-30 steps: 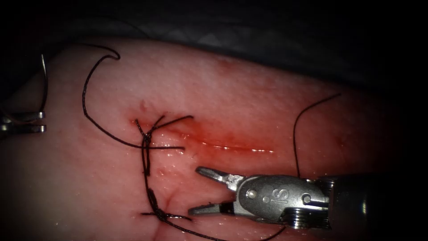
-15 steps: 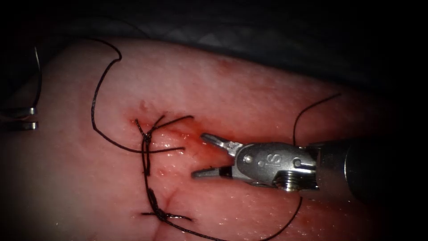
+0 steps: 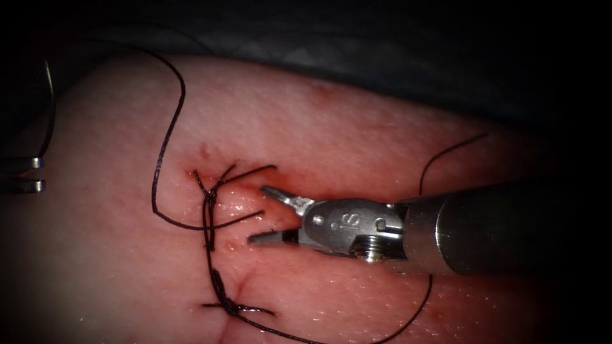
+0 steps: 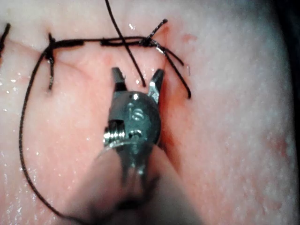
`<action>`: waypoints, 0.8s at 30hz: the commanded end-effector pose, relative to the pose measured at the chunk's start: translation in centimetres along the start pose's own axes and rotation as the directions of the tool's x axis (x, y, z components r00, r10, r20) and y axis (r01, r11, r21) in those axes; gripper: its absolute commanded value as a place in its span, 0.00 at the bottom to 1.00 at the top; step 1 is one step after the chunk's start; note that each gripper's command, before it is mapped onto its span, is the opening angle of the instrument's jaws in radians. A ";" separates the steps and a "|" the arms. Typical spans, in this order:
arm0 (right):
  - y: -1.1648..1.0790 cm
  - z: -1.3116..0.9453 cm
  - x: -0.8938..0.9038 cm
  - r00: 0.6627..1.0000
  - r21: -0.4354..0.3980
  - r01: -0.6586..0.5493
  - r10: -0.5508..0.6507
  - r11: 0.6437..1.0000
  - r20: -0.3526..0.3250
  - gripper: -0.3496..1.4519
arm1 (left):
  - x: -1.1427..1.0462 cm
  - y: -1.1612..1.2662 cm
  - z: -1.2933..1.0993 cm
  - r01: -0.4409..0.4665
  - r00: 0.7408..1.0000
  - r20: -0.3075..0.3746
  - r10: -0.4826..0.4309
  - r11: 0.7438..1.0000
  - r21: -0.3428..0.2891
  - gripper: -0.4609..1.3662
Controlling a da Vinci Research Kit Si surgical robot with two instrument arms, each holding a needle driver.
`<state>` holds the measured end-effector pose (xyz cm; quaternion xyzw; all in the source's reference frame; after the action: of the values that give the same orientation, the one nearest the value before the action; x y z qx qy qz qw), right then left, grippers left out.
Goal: Wound Closure
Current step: Pull the suture through the wound with the right tool
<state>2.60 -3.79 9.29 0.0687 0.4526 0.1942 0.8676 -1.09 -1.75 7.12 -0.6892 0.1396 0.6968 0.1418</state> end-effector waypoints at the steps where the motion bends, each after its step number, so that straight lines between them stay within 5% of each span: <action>1: 0.00 0.01 0.00 1.000 0.006 0.002 -0.002 1.000 -0.001 0.06 | 0.00 0.00 0.00 0.001 1.000 0.000 -0.001 1.000 -0.002 0.06; 2: 0.00 0.01 -0.01 1.000 0.008 0.004 -0.004 1.000 -0.002 0.00 | 0.00 0.00 0.00 0.001 1.000 0.000 -0.001 1.000 -0.003 0.06; 14: -0.07 -0.04 0.04 0.998 0.034 -0.015 0.013 0.999 0.059 0.00 | 0.01 -0.03 0.01 0.003 1.000 -0.004 -0.003 1.000 -0.001 0.06; 24: -0.54 -0.37 0.49 0.995 0.108 -0.074 0.066 0.991 0.076 0.00 | -0.29 -0.07 0.02 -0.013 1.000 0.000 0.013 1.000 -0.009 0.06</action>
<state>2.71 -4.19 8.46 0.1438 0.4279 0.1969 0.8703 -1.07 -1.67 7.46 -0.6889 0.1432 0.6975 0.1353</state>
